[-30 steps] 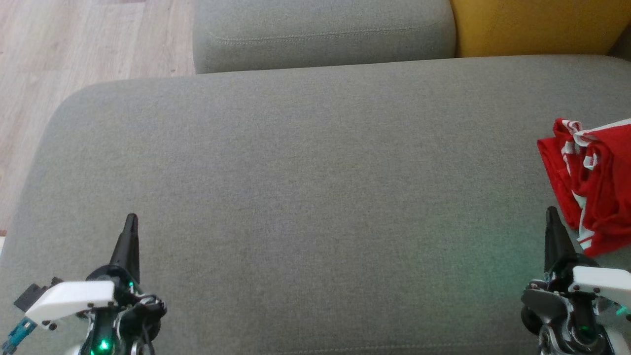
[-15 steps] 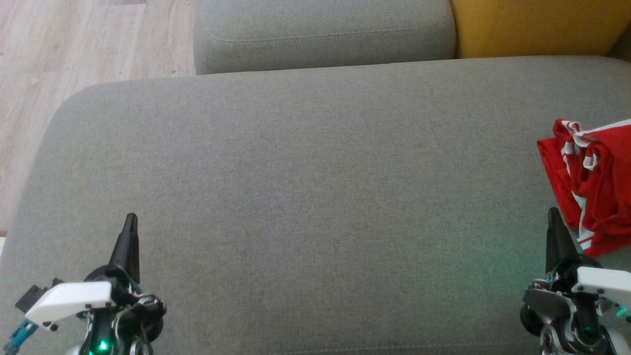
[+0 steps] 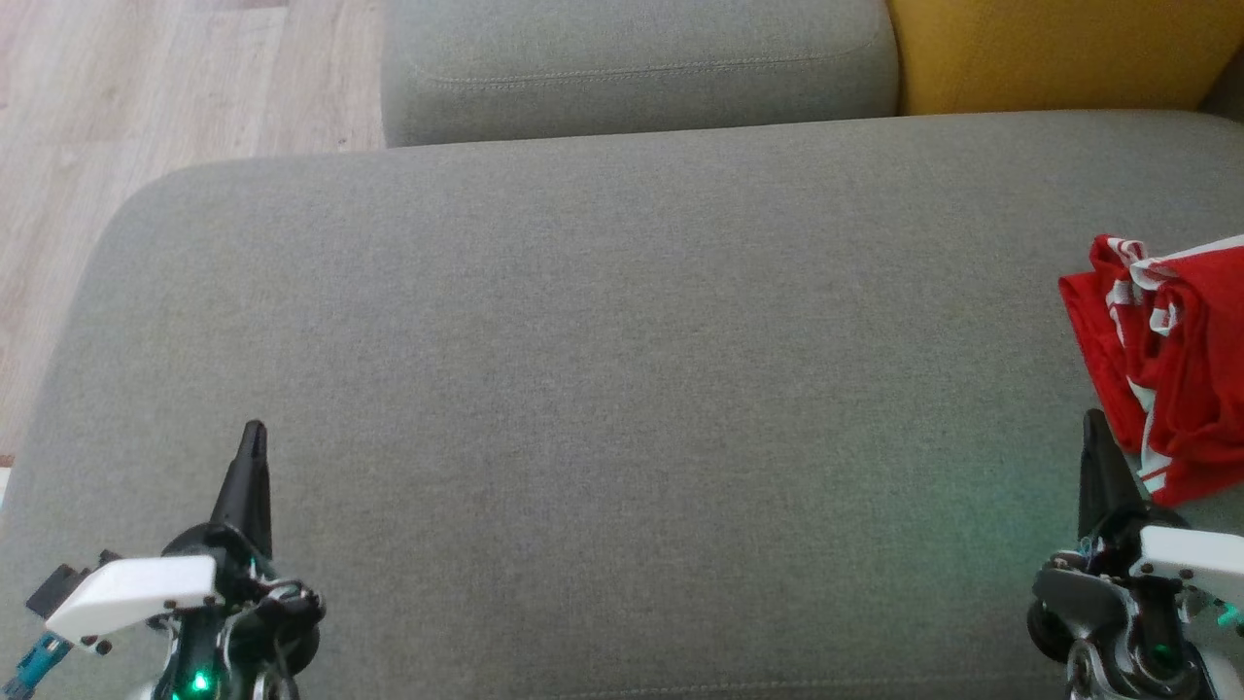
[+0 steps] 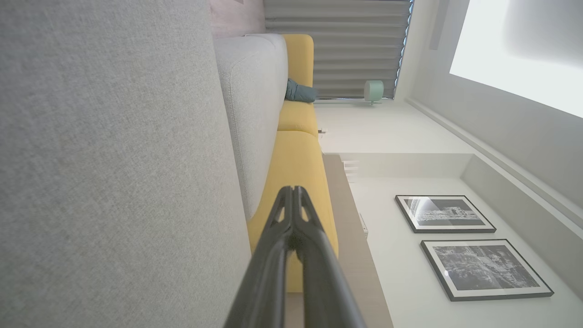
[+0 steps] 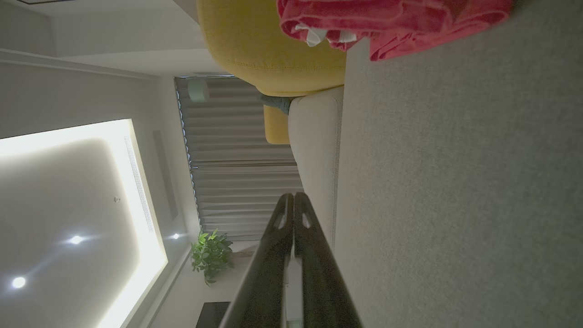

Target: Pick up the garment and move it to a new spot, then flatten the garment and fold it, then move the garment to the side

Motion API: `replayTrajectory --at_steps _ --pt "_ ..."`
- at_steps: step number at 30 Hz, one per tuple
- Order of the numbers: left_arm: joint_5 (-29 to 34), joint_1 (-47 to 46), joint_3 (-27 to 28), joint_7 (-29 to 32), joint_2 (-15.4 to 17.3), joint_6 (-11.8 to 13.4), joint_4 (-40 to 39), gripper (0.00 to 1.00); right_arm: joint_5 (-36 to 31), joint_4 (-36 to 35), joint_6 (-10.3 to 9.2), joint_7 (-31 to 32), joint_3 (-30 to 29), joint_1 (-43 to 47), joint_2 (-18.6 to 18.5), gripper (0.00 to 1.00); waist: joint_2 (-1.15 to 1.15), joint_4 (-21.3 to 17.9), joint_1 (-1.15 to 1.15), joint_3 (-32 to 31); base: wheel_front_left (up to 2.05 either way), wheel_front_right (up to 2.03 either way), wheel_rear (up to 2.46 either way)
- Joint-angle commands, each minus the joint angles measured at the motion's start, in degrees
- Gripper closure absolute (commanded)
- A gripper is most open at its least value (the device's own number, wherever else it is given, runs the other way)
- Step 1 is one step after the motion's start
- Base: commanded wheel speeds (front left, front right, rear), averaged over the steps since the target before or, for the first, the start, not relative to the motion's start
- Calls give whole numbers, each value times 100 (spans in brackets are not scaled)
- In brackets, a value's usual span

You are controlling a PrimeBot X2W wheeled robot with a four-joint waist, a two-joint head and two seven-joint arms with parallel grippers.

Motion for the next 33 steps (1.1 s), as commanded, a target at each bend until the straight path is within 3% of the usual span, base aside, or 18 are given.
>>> replayTrajectory --at_steps 1,33 --pt "2 -332 210 30 34 -42 -149 100 28 -178 -5 35 115 -315 -68 100 0 0 0 0 0 0 0" --pt "32 -335 246 59 9 -42 -148 100 7 -177 -5 56 89 -317 -50 100 0 0 0 0 0 0 0"
